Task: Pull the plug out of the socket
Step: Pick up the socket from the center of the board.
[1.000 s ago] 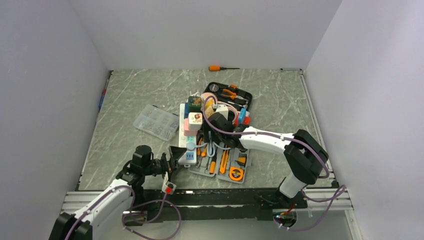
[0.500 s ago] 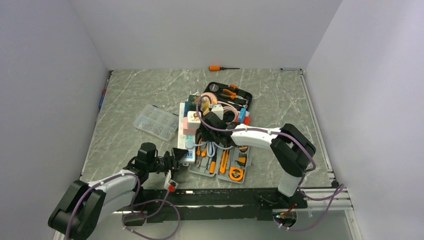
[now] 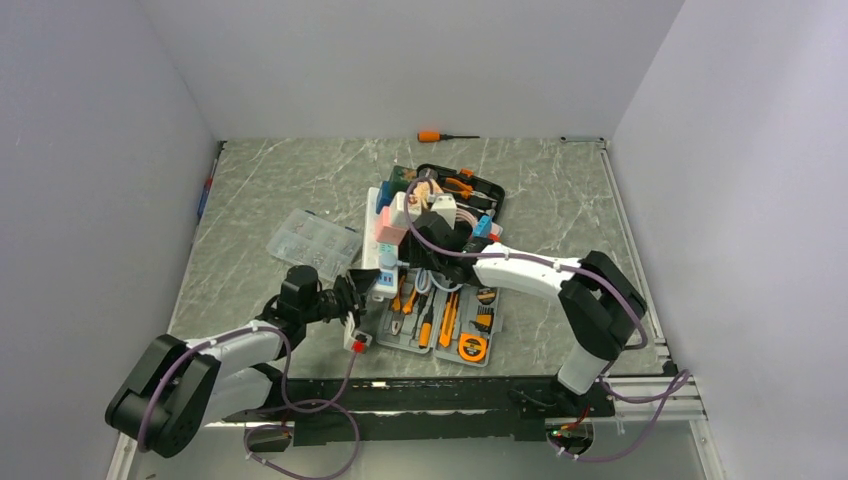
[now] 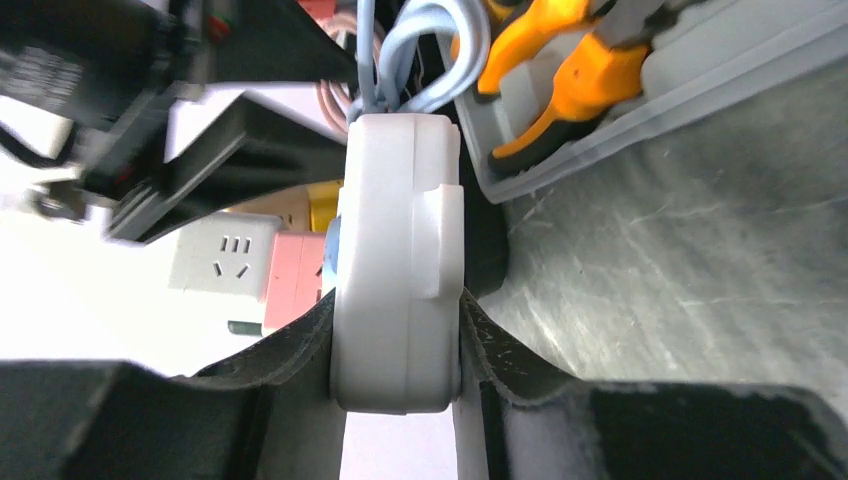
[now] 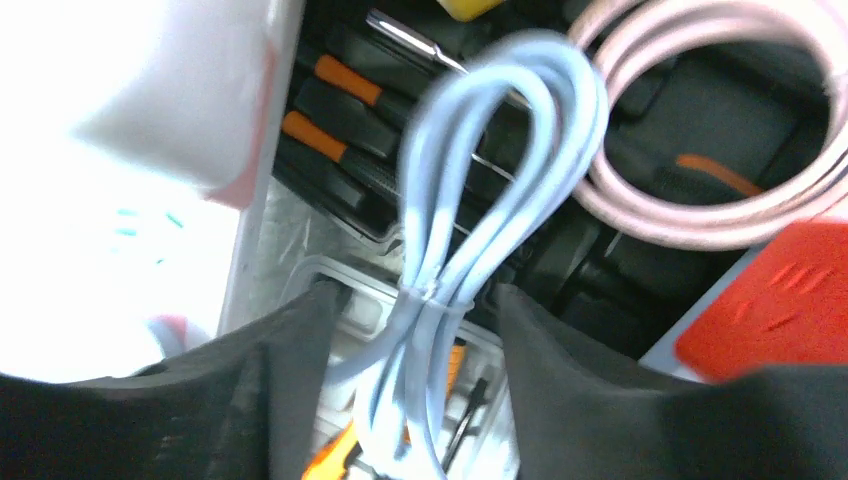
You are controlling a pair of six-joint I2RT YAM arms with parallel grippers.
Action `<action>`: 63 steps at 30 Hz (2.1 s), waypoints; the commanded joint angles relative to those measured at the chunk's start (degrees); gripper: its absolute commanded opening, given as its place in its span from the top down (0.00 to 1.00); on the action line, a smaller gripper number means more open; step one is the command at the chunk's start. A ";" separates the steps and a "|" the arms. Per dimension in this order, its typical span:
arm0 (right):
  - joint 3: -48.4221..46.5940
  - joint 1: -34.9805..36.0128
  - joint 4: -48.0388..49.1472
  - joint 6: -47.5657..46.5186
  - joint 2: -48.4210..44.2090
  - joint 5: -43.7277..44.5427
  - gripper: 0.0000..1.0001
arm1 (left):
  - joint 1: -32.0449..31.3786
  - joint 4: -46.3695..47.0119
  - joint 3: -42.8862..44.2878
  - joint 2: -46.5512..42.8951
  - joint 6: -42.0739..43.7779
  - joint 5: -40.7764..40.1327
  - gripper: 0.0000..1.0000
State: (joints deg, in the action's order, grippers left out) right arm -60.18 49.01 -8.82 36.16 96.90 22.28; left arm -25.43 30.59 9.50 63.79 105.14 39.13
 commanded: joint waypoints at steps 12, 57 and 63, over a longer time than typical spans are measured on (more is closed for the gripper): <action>3.11 0.92 -22.82 10.74 -23.87 12.81 0.01 | 0.38 9.63 3.54 -5.23 2.71 -5.78 1.00; 3.83 -0.31 -15.19 25.49 0.39 22.03 0.55 | 0.34 6.75 0.61 -13.57 0.69 -7.55 1.00; 1.84 -0.32 -15.78 19.81 -9.03 27.14 0.78 | 0.32 15.44 4.51 -8.34 -0.91 -10.49 1.00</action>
State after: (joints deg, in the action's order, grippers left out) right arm -56.07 48.88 -26.74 60.18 96.09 45.95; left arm -25.39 24.08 7.73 53.80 102.74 31.90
